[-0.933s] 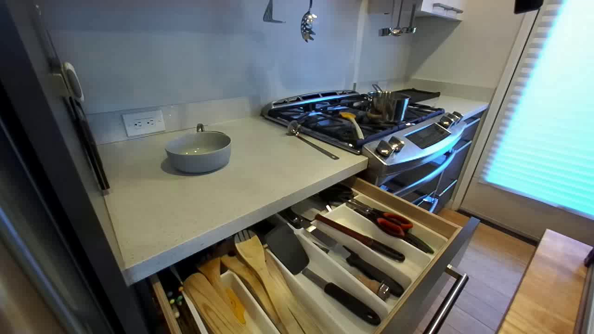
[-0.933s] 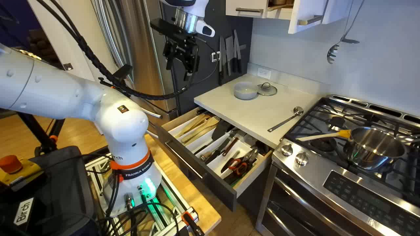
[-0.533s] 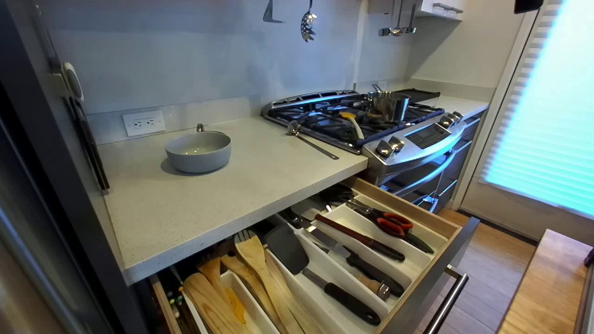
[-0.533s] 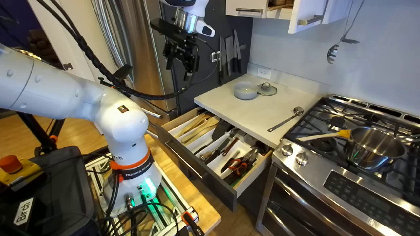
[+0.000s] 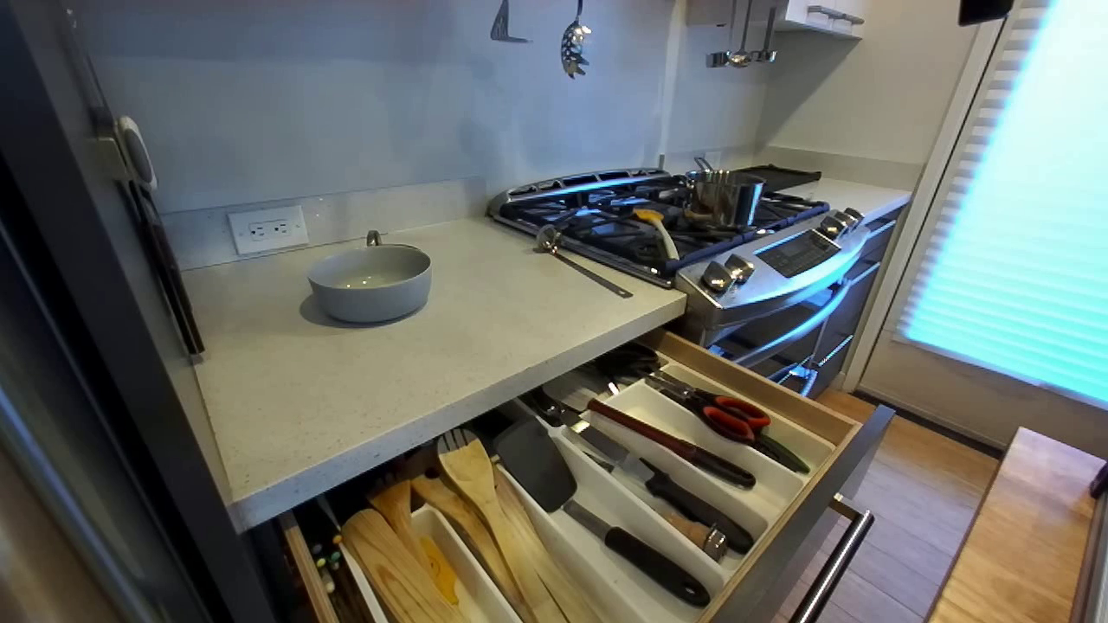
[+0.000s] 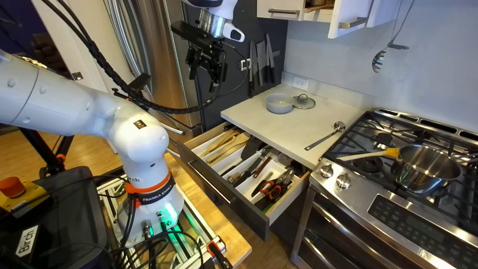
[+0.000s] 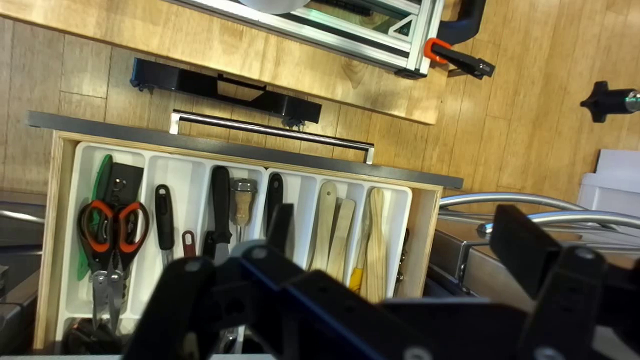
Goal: Remove the white and brown spatula from the open drawer and put it on top of the grey bowl
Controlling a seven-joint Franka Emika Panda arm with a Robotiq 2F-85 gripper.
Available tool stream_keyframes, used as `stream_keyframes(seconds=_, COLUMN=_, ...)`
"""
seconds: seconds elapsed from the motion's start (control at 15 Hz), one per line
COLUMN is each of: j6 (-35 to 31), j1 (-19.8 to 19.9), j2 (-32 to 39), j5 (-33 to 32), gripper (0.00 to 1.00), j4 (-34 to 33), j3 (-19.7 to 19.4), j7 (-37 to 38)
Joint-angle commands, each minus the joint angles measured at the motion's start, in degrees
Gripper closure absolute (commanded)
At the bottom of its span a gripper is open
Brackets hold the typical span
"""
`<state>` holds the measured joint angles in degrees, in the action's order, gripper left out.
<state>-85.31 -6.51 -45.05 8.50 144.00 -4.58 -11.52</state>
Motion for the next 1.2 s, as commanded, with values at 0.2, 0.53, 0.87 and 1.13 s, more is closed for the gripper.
stream_keyframes(seconds=0.2, j6=-14.62, j1=3.35, j2=8.46, j5=-0.18, gripper=0.00, j4=5.80, j3=-0.25, j7=-1.35)
stream_keyframes(seconds=0.53, j6=-33.42, j1=7.54, j2=25.45, j5=-8.33, gripper=0.00, j4=8.18, j3=1.30, j7=2.00)
stream_keyframes(seconds=0.87, j6=-40.72, j1=9.09, j2=32.53, j5=-12.93, gripper=0.00, j4=8.34, j3=1.14, j7=5.80)
stream_keyframes(seconds=1.13, j6=-41.44, j1=9.39, j2=37.40, j5=-13.70, gripper=0.00, j4=5.93, j3=1.46, j7=6.99)
